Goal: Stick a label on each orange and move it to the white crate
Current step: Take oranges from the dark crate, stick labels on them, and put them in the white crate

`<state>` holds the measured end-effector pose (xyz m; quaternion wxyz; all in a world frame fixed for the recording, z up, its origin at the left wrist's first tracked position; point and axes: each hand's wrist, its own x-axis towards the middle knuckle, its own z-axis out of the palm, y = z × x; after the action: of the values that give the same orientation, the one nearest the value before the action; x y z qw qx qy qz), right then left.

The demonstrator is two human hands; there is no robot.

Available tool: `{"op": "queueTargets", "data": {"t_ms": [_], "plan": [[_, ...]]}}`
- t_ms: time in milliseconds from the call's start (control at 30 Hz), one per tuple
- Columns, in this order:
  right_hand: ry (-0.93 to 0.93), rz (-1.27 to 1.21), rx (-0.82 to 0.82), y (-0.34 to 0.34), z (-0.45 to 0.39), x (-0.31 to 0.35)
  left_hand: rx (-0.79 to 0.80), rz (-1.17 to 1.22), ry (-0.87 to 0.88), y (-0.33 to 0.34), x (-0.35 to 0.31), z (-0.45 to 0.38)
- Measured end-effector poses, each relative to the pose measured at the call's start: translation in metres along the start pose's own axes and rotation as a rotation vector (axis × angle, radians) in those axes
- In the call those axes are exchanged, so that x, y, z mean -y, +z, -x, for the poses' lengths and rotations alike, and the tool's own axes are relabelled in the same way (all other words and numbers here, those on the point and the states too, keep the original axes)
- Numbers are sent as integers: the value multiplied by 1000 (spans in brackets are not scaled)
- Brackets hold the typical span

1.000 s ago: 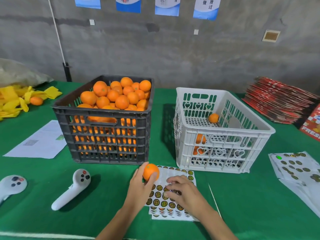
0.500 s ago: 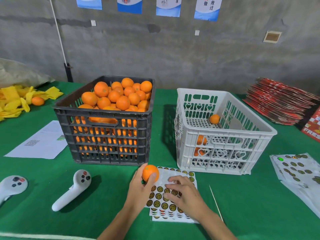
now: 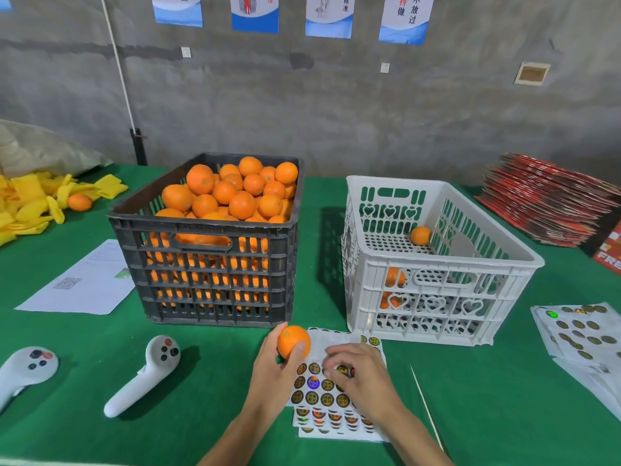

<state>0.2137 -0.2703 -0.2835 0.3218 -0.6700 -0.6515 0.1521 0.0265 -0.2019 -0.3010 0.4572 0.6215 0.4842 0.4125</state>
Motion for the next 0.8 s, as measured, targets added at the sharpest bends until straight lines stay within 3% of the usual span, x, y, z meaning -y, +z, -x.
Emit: {"op": "queueTargets", "data": {"t_ms": [100, 267, 567, 800], "plan": [[-22, -67, -35, 0, 3, 5, -7, -16, -8, 0, 1, -1], [56, -383, -153, -18, -11, 33, -28, 76, -18, -2, -11, -4], [18, -822, -265, -62, -47, 95, 26, 558, 90, -1, -106, -26], [-134, -714, -431, -102, -63, 119, 64, 645, 143, 6, -171, -44]]}}
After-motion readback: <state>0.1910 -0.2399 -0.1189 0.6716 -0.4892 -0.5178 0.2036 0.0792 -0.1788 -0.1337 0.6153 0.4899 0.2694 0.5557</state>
